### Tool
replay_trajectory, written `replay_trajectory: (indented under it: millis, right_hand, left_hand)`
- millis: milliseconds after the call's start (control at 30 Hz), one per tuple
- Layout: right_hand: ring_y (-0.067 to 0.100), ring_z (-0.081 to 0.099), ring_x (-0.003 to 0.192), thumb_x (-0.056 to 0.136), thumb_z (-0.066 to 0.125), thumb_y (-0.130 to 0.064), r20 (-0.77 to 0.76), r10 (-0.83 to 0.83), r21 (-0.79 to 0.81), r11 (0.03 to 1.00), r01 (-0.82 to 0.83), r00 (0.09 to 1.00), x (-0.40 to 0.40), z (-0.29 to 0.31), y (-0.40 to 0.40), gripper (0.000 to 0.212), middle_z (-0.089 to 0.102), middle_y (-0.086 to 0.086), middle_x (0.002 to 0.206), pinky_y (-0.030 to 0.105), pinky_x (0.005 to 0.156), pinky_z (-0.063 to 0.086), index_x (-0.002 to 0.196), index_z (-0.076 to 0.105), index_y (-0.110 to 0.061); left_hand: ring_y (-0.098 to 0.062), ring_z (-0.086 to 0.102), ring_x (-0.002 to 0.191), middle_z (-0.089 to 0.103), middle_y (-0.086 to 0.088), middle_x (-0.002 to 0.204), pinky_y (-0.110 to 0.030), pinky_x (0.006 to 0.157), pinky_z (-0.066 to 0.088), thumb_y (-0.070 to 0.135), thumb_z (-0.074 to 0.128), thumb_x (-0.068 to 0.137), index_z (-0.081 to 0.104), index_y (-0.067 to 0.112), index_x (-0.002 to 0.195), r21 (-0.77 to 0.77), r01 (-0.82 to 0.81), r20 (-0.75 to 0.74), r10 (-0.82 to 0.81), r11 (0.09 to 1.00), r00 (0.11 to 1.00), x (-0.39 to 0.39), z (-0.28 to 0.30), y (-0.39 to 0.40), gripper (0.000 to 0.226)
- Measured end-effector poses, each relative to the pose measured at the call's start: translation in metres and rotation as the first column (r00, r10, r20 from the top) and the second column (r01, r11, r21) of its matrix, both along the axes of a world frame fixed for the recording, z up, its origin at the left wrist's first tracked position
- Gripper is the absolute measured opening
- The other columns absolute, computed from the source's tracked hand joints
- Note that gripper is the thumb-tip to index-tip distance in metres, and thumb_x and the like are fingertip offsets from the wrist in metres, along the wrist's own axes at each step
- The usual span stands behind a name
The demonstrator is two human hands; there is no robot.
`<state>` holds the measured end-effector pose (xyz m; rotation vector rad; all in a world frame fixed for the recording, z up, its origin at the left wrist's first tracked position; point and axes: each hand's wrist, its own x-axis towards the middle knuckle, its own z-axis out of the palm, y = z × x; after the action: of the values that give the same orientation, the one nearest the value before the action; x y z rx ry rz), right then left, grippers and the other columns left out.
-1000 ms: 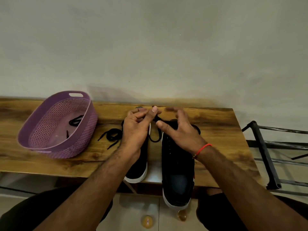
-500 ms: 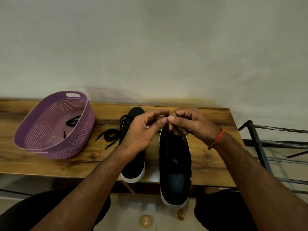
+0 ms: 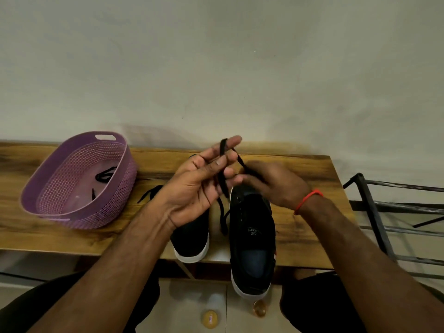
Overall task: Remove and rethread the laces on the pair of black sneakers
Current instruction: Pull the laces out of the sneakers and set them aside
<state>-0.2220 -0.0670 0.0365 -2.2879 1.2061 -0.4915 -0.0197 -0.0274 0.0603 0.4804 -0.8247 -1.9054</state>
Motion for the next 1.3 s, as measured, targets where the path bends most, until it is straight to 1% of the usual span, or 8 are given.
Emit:
replay_trajectory:
  millis: [167, 267, 400, 567, 800, 933, 1067, 1300]
  right_hand:
    - [0.008, 0.065, 0.08, 0.105, 0.046, -0.032, -0.103, 0.152, 0.127, 0.982, -0.139, 0.983, 0.013, 0.006, 0.01, 0.025, 0.072, -0.004, 0.09, 0.029, 0.075, 0.052, 0.113, 0.065, -0.018]
    - [0.009, 0.067, 0.074, 0.102, 0.054, -0.024, 0.084, 0.249, 0.334, 0.905, -0.263, 0.965, 0.007, 0.023, 0.014, 0.02, 0.073, 0.001, 0.079, 0.027, 0.07, 0.052, 0.1, 0.07, -0.013]
    - [0.014, 0.058, 0.055, 0.1, 0.052, -0.018, 0.484, 0.138, 0.314, 0.894, -0.319, 0.864, -0.007, 0.039, 0.016, 0.026, 0.065, 0.017, 0.065, 0.02, 0.059, 0.046, 0.1, 0.068, 0.003]
    - [0.022, 0.051, 0.047, 0.102, 0.051, -0.025, 0.697, -0.23, 0.272, 0.961, 0.046, 0.68, -0.017, 0.028, -0.002, 0.031, 0.049, 0.008, 0.052, 0.043, 0.075, 0.059, 0.085, 0.065, -0.003]
    - [0.011, 0.051, 0.053, 0.103, 0.049, -0.032, 0.155, -0.042, 0.417, 0.908, -0.027, 0.987, -0.005, 0.014, 0.006, 0.03, 0.054, -0.002, 0.061, 0.022, 0.052, 0.043, 0.092, 0.066, -0.01]
    - [0.015, 0.052, 0.05, 0.102, 0.051, -0.029, 0.231, 0.266, 0.471, 0.811, -0.347, 0.936, 0.005, 0.023, 0.022, 0.033, 0.052, 0.014, 0.056, 0.015, 0.05, 0.041, 0.09, 0.067, -0.003]
    - [0.016, 0.038, 0.041, 0.101, 0.048, -0.022, 0.667, -0.025, 0.414, 0.843, -0.343, 0.744, 0.001, 0.036, 0.021, 0.033, 0.044, 0.002, 0.048, 0.021, 0.047, 0.04, 0.076, 0.062, -0.005]
    - [0.003, 0.044, 0.05, 0.09, 0.055, -0.045, 0.477, -0.285, 0.362, 0.926, 0.11, 0.831, 0.003, 0.017, 0.006, 0.053, 0.05, -0.002, 0.061, 0.019, 0.049, 0.036, 0.087, 0.062, 0.007]
  left_hand:
    - [-0.032, 0.055, 0.133, 0.057, -0.018, 0.143, -0.039, 0.11, 0.047, -0.01, 0.04, 0.097, 0.041, 0.004, 0.148, -0.088, -0.181, 0.014, 0.183, 0.98, 0.983, 0.01, 0.0, -0.01, 0.054]
    - [-0.024, 0.049, 0.14, 0.053, -0.011, 0.149, -0.041, 0.12, 0.034, -0.02, 0.036, 0.096, 0.036, 0.01, 0.153, -0.332, -0.318, 0.379, 0.434, 0.888, 0.818, 0.02, -0.011, -0.018, 0.064]
    - [-0.013, 0.046, 0.141, 0.05, -0.002, 0.151, -0.042, 0.124, 0.026, -0.013, 0.035, 0.088, 0.035, 0.013, 0.153, -0.521, 0.137, 0.771, 0.395, 0.843, 0.5, 0.025, -0.028, -0.017, 0.07]
    - [-0.029, 0.072, 0.091, 0.072, -0.019, 0.113, -0.037, 0.087, 0.056, -0.018, 0.032, 0.091, 0.061, 0.003, 0.128, -0.199, 0.295, 0.583, -0.129, 0.934, 0.802, 0.004, -0.014, 0.004, 0.051]
    - [-0.025, 0.068, 0.112, 0.067, -0.015, 0.13, -0.036, 0.098, 0.055, -0.002, 0.034, 0.083, 0.06, 0.002, 0.135, -0.023, -0.009, -0.168, 0.005, 1.0, 0.986, 0.001, -0.003, -0.001, 0.057]
    - [-0.021, 0.053, 0.136, 0.059, -0.007, 0.144, -0.041, 0.119, 0.035, 0.025, 0.03, 0.108, 0.045, 0.008, 0.147, -0.203, -0.226, 0.242, 0.272, 0.953, 0.931, 0.014, -0.007, -0.012, 0.045]
    - [-0.017, 0.067, 0.118, 0.074, -0.002, 0.118, -0.034, 0.107, 0.044, 0.067, 0.024, 0.099, 0.071, 0.017, 0.118, -0.241, 0.065, 0.74, 0.14, 0.968, 0.657, 0.019, -0.013, -0.005, 0.071]
    - [-0.023, 0.073, 0.083, 0.073, -0.014, 0.097, -0.036, 0.087, 0.059, 0.043, 0.037, 0.103, 0.069, 0.004, 0.115, -0.007, 0.148, 0.192, -0.144, 0.989, 0.971, -0.002, 0.001, 0.007, 0.052]
